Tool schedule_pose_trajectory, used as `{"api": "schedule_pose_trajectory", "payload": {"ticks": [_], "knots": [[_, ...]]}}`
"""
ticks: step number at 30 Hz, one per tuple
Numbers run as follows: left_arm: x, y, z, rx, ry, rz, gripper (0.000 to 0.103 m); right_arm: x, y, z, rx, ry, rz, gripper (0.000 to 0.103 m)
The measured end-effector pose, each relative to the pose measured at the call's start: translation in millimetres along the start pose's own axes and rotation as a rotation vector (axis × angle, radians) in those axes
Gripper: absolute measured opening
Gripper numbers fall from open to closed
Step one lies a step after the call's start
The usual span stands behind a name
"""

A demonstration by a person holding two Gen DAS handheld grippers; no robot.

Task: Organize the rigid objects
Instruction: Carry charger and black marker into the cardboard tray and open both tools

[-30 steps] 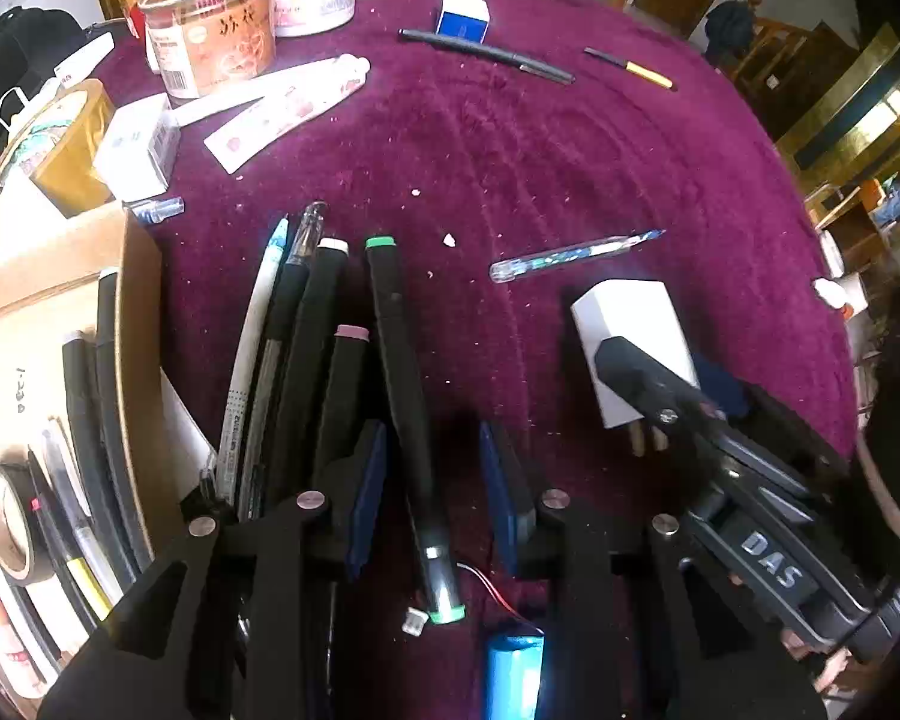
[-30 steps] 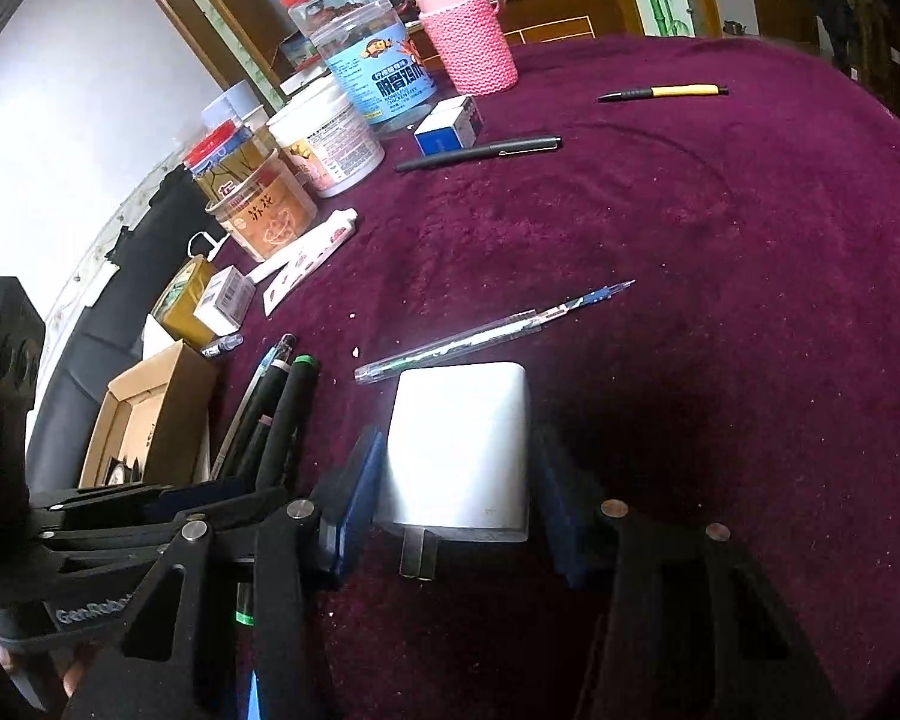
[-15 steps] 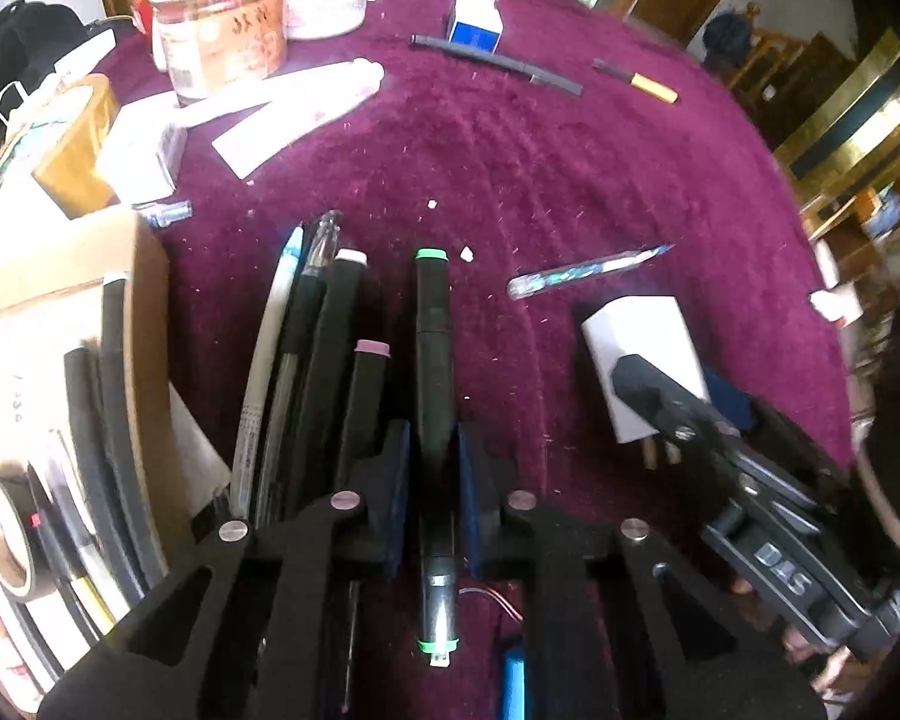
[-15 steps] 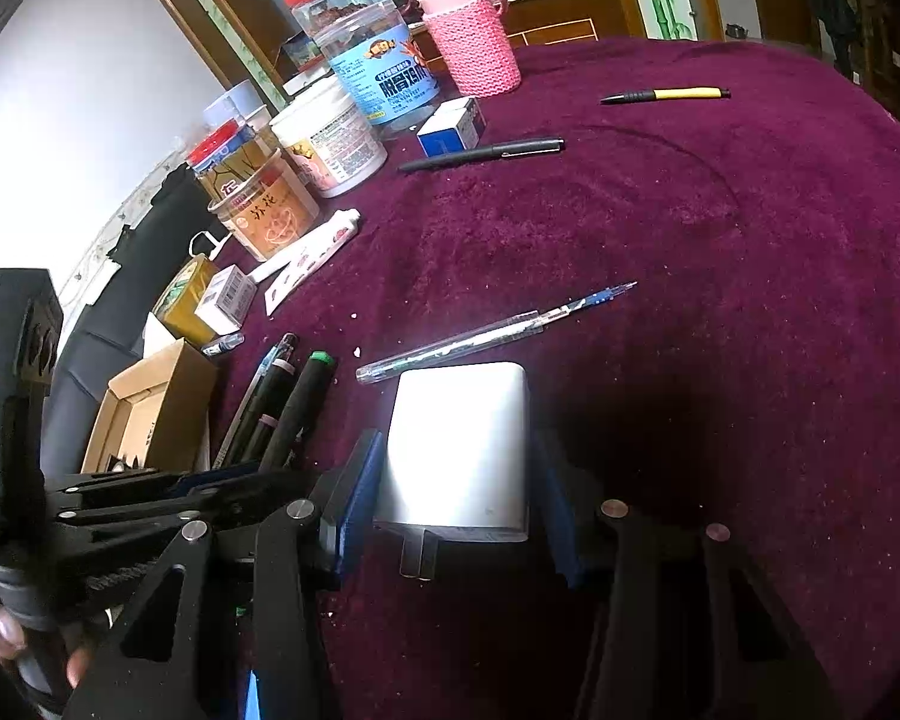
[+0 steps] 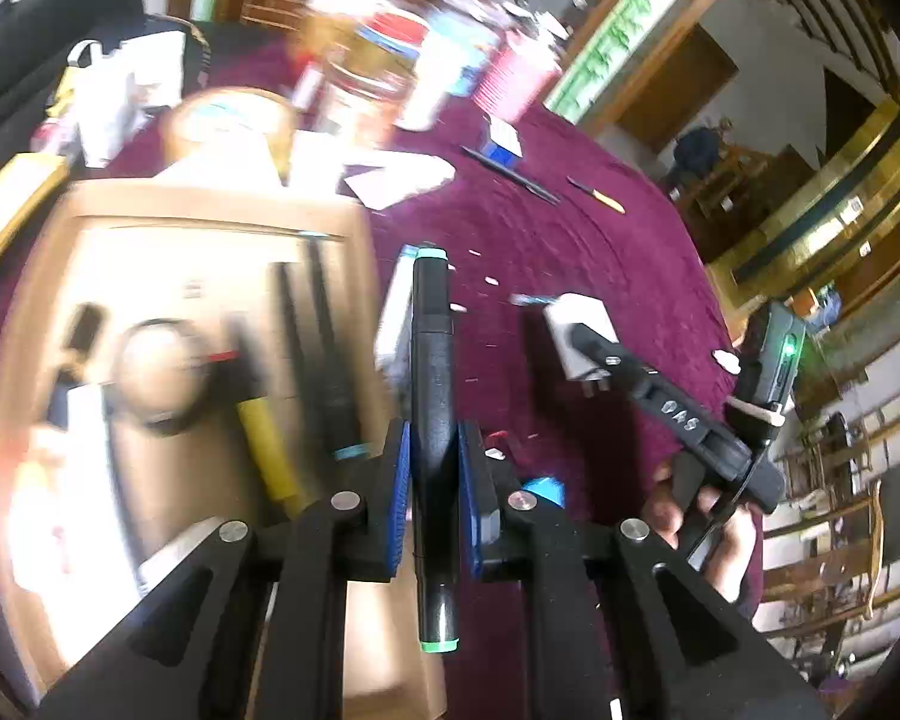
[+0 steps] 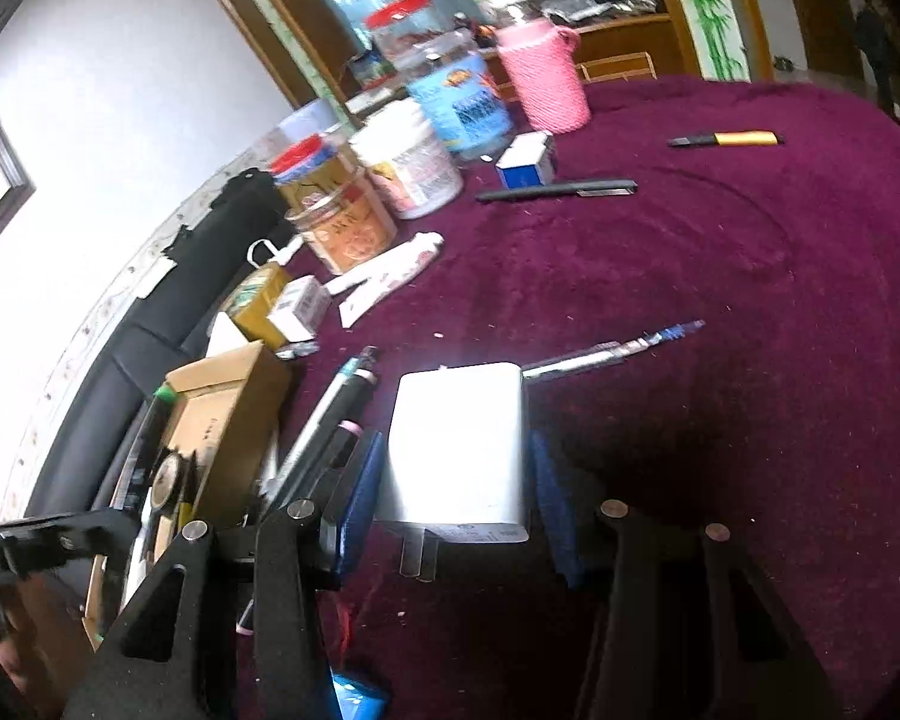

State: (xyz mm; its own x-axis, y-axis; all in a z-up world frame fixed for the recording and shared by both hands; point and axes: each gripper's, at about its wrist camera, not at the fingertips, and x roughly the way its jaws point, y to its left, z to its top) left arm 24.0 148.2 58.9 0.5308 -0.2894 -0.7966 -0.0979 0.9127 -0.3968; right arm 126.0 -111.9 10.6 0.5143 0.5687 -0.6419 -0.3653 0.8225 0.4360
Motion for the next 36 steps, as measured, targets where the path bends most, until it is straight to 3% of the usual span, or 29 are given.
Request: {"api": "schedule_pose_trajectory", "payload": {"ticks": [4,8,14,19,29,36], "knots": [[-28.0,43.6,-8.9,-0.068,-0.033,0.031,0.013,-13.7,27.3,-4.1,-0.041,-0.029,0.031,0.045],[-32.2,81.2,-11.8,-0.130,-0.044,0.066,0.013,-26.9,70.2,-11.7,-0.089,-0.015,0.094,0.045],[-32.0,108.2,-7.8,-0.153,-0.034,0.071,0.013,-13.6,126.6,-16.8,-0.136,0.036,0.198,0.045],[-28.5,121.2,9.2,-0.139,-0.037,0.088,0.013,19.5,155.6,-16.0,-0.174,0.083,0.203,0.045],[11.8,143.8,53.3,-0.098,0.058,0.071,0.013,77.4,182.8,-10.0,-0.228,0.157,0.143,0.045],[35.3,152.5,65.4,-0.096,0.124,0.075,0.013,103.0,192.2,-2.2,-0.248,0.187,0.105,0.045]]}}
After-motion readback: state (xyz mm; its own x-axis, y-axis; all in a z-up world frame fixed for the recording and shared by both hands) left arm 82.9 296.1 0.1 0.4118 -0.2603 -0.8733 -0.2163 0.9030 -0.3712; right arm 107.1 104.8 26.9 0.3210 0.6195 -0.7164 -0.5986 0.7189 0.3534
